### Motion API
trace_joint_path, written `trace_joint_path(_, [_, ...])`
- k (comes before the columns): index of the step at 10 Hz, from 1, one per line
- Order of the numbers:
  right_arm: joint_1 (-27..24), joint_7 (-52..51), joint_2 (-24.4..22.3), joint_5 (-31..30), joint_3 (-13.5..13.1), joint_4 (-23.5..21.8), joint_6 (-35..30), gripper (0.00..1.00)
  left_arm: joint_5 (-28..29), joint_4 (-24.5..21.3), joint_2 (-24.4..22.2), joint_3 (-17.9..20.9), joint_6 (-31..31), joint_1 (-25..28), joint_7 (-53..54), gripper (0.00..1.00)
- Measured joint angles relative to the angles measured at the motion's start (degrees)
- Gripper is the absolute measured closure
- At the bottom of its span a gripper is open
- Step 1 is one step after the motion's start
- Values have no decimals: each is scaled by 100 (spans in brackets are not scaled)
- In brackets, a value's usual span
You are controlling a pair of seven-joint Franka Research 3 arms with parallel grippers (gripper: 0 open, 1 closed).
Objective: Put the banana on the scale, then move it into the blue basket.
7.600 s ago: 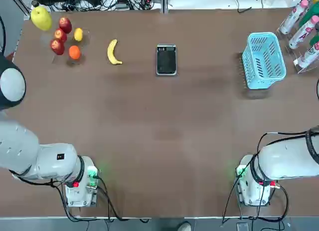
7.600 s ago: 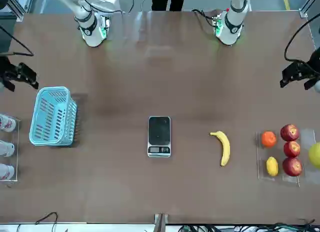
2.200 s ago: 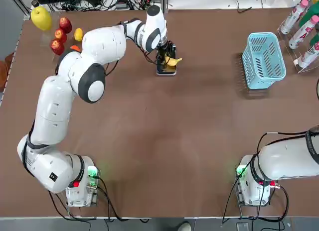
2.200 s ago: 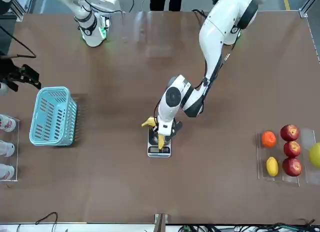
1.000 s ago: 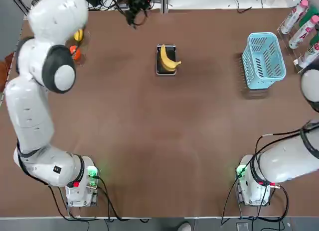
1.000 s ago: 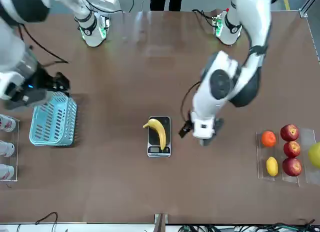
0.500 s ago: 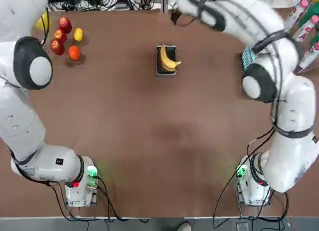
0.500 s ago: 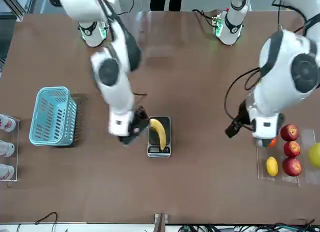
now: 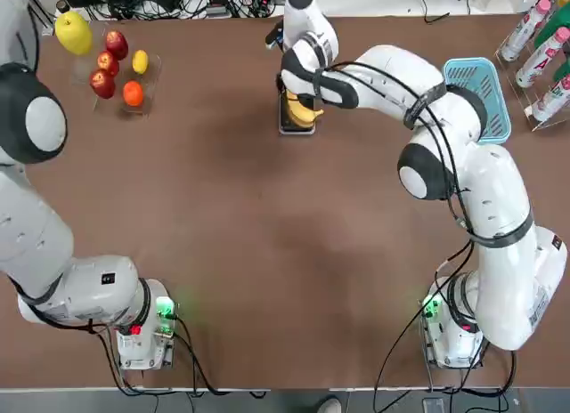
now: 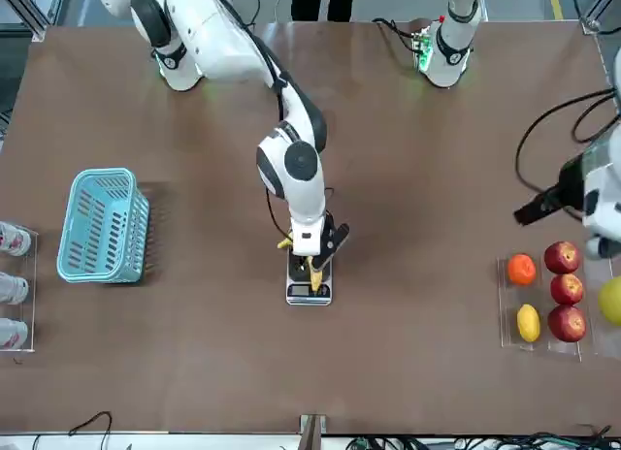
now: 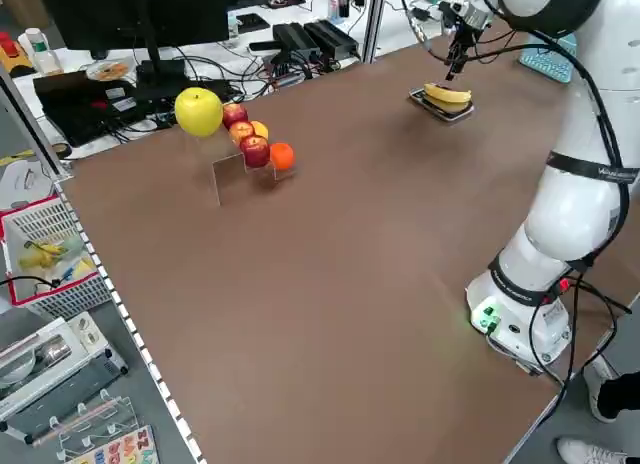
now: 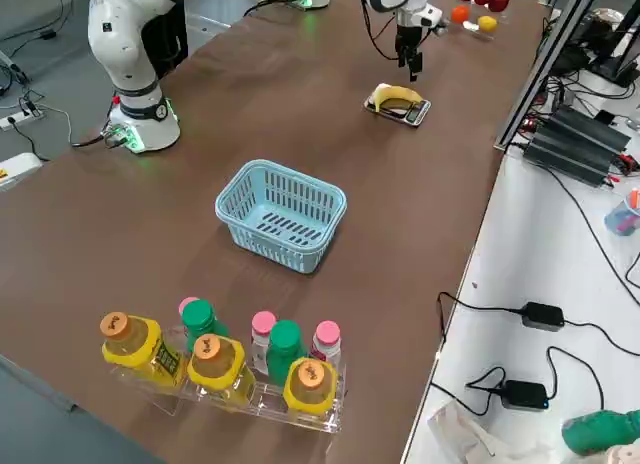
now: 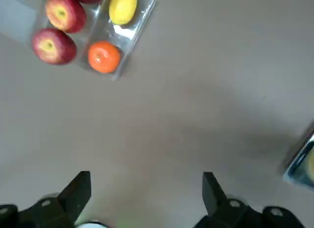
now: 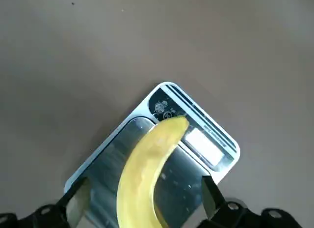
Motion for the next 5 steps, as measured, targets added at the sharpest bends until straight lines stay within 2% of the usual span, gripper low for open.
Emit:
trace_joint_path(2, [33,116,121,-3,-3,-12,50,0,-411,-128,-423,467,-66,-38,1193,0])
trace_joint_path(3, [45,188,170,-4,-3,-30,107,0,-541,-412,-648,658,109,-106,1410,0])
trace_joint_path(5, [53,357,249,-4,-5,-276,532,0,-564,-1333,-1036,692,947,-278,1456,0])
